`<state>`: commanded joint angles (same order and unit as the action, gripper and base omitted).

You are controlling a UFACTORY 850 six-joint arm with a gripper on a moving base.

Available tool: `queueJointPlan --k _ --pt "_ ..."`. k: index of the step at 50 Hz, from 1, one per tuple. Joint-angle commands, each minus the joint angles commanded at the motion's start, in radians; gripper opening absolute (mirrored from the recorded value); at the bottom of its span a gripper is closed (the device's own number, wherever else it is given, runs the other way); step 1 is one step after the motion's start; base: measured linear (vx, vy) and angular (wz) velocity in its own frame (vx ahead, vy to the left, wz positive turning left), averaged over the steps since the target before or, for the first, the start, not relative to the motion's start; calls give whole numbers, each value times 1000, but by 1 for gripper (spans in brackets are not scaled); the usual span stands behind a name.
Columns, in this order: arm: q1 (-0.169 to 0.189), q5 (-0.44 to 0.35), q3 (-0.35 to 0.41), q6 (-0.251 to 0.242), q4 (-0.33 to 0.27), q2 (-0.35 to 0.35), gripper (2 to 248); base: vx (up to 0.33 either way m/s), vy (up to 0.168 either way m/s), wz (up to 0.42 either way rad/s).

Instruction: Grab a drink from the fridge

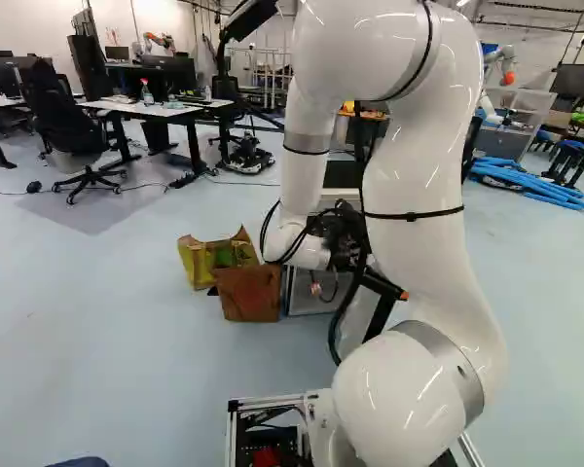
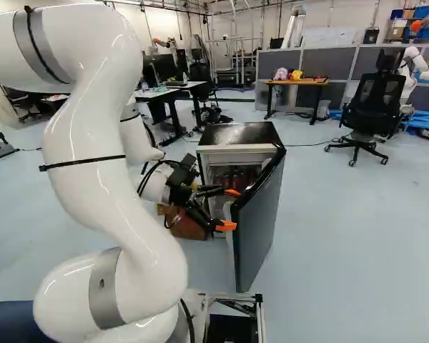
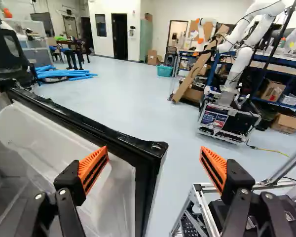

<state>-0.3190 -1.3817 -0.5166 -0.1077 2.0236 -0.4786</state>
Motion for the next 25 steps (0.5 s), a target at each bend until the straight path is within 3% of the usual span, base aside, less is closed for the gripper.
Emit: queueJointPlan --k 25 --pt "199 0 -100 0 7 -15 247 0 0 0"
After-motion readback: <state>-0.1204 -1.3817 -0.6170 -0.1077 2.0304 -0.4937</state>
